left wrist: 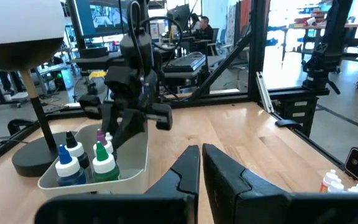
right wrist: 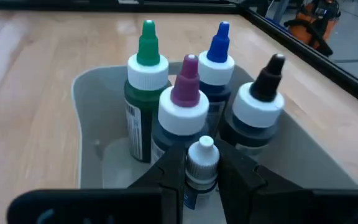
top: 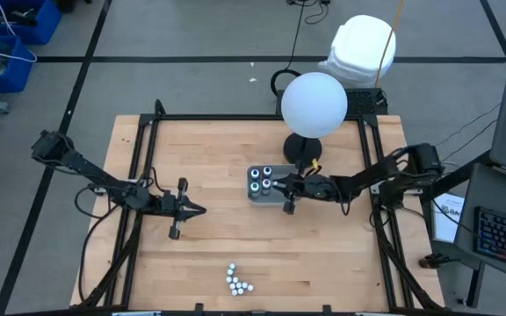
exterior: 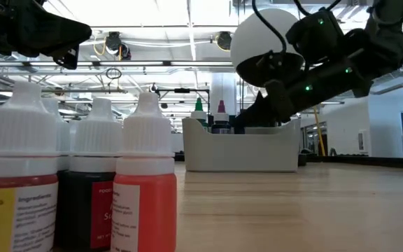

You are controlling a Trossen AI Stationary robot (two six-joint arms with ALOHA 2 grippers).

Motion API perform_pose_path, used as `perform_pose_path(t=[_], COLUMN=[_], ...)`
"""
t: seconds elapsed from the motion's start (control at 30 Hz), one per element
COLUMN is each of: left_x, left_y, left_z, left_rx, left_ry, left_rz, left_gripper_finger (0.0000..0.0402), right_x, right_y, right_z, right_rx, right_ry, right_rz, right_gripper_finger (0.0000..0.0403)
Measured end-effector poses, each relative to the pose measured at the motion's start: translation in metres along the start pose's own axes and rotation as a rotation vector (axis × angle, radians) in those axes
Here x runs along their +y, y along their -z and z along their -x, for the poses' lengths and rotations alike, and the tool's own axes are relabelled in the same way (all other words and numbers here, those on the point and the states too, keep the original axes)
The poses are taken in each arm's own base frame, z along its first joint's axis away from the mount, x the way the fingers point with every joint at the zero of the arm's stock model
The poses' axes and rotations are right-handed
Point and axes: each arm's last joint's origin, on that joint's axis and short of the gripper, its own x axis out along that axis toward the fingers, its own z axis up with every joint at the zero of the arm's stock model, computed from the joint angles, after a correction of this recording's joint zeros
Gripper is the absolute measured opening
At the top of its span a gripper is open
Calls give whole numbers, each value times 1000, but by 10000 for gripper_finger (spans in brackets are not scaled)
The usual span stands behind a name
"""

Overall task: Pick & Place food coloring
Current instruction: Put the blue food coloring bottle into the gray bin

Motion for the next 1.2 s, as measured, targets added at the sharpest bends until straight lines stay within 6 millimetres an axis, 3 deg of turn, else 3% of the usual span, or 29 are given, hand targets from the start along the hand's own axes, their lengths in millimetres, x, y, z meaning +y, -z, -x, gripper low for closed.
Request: perform_pose_path(t=[0.4,1.1,1.2], left_x=[0,0,0], left_y=[0,0,1], left_z=[0,0,0], left_rx=[0,5,6], left_ry=[0,0,0], left_rz=[3,48,54], left_gripper_finger=[26,26,26], right_x=[4,21,21], right_y=[22,26,27], right_z=[-15,-7,-7], right_rx=[10,58,62], right_ry=[2,19,16], right_rz=[-58,-29,-28], right_gripper_finger=[54,54,69])
